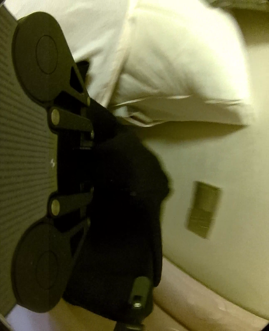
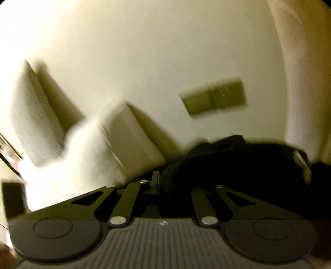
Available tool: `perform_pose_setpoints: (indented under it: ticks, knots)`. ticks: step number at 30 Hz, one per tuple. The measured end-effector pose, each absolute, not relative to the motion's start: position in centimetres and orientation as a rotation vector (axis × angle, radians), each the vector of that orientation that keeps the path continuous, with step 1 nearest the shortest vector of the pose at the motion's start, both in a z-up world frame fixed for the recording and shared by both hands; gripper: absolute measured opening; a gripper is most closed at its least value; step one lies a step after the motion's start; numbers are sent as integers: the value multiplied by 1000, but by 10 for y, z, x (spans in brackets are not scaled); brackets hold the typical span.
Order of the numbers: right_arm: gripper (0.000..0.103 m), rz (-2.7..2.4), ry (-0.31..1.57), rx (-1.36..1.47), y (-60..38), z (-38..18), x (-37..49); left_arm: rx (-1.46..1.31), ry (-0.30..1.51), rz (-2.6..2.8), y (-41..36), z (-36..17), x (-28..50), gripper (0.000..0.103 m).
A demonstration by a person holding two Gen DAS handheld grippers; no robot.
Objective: Fold clothes
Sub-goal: 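Grasp the black garment with both grippers and lift it off the basket, then carry the black garment to the bed and release it with both grippers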
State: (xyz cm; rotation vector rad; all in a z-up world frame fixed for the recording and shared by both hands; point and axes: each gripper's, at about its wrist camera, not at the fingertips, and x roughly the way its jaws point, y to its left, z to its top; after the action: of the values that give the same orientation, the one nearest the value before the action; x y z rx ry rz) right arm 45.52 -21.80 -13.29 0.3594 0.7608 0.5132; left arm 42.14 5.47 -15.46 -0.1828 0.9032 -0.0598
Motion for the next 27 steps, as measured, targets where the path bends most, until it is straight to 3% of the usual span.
perform_pose_setpoints:
  ticks: [7,13,19,27]
  knots:
    - [9,715,525,415,-181,-24,457,-289,657,13,98,-56,370,14]
    - [9,991,406,405,-123,58,409,-329,445,170,134,21,250,14]
    - [9,1338,416,411,-47,106,324,-351,285,460,161,79,65,14]
    - [9,1781,605,487,91,127,154,-299,166,973,161,139,-226,15]
